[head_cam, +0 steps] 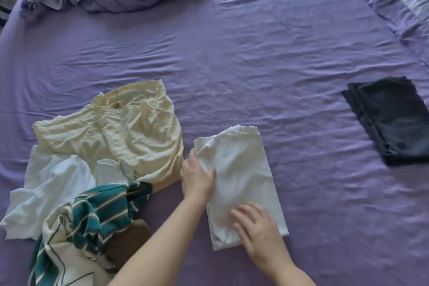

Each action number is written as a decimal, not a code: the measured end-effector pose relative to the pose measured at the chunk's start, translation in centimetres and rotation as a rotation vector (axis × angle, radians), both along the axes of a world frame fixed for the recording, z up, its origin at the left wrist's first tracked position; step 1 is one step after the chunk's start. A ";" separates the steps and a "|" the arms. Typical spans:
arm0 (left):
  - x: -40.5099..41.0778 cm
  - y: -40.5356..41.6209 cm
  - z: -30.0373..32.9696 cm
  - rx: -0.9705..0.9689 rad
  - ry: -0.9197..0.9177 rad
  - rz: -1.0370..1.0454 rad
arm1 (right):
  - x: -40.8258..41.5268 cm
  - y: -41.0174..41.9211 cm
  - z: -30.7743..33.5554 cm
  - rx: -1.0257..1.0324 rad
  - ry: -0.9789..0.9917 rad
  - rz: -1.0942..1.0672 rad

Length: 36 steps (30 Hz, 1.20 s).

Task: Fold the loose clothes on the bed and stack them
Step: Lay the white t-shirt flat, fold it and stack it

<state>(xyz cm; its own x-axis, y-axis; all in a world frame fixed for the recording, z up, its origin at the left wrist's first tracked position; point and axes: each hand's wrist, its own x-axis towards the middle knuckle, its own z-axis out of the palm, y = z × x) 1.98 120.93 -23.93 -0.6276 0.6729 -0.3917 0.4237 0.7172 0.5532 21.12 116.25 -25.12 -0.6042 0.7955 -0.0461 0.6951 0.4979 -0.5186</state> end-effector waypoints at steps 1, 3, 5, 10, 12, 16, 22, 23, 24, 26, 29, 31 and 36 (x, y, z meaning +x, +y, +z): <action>0.8 -0.7 0.1 -0.014 -0.026 0.049 | 0.2 0.9 -0.2 -0.042 -0.020 -0.093; 2.4 -1.8 -0.1 -0.065 -0.094 0.164 | 0.7 3.2 -0.4 -0.170 -0.142 -0.204; 3.5 -2.3 -0.6 -0.104 -0.194 0.298 | 0.8 5.2 -0.7 -0.289 -0.185 -0.292; 3.3 -2.1 -2.0 -0.077 -0.426 0.528 | -0.4 9.6 -1.1 -0.533 -0.031 -0.602; 2.7 -2.0 -2.0 -0.066 -0.482 0.508 | -0.5 11.0 -1.2 -0.600 0.018 -0.619; 2.5 -1.8 -2.0 0.036 -0.644 0.480 | -0.2 11.8 -0.9 -0.637 0.147 -0.543; 4.0 -0.5 -0.2 0.181 -0.749 0.402 | 1.4 12.8 0.5 -0.588 0.325 -0.472; 4.4 0.0 0.4 0.200 -0.779 0.384 | 1.9 13.3 1.1 -0.578 0.348 -0.455; 4.9 0.6 1.0 0.211 -0.805 0.364 | 2.4 14.0 1.8 -0.572 0.366 -0.435; 6.0 1.9 2.3 0.211 -0.844 0.308 | 3.9 15.6 3.1 -0.568 0.392 -0.409; 8.2 4.4 4.0 0.162 -0.882 0.182 | 7.2 18.6 5.0 -0.534 0.405 -0.402; 10.1 6.3 5.2 0.128 -0.869 0.131 | 9.8 20.7 6.2 -0.481 0.387 -0.405; 16.1 11.8 6.9 0.151 -0.893 0.030 | 16.9 25.5 8.7 -0.433 0.369 -0.415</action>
